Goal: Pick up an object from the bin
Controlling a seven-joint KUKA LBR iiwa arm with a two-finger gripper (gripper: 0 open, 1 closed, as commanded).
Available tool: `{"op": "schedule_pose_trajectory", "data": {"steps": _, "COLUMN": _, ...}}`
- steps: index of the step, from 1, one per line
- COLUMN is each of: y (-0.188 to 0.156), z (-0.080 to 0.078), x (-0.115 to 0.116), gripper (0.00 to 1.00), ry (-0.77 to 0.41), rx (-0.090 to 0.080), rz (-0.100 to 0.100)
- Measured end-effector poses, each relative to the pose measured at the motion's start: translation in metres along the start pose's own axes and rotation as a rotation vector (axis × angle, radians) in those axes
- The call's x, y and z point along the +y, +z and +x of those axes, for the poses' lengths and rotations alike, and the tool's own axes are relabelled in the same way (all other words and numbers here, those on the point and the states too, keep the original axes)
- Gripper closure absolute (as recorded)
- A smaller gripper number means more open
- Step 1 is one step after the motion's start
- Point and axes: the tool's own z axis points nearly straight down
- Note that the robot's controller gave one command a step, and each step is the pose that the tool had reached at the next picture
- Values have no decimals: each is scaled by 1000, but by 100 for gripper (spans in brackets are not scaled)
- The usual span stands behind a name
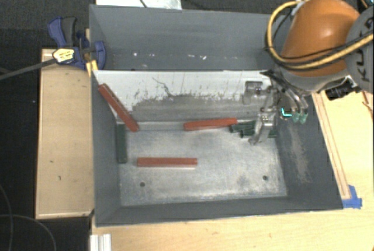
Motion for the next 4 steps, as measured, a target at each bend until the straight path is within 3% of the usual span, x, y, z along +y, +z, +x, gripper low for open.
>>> {"op": "schedule_pose_trajectory", "data": {"steps": 1, "y": 83, "z": -14, "x": 40, "gripper": 0, "ry": 137, "rx": 0, "rz": -2}}
{"op": "schedule_pose_trajectory", "data": {"steps": 2, "y": 137, "z": 10, "x": 102, "gripper": 0, "ry": 86, "rx": 0, "rz": -2}}
{"op": "schedule_pose_trajectory", "data": {"steps": 3, "y": 163, "z": 41, "x": 145, "gripper": 0, "ry": 79, "rx": -2, "rz": -1}}
{"op": "schedule_pose_trajectory", "data": {"steps": 4, "y": 162, "z": 39, "x": 143, "gripper": 100, "ry": 83, "rx": -6, "rz": -1}}
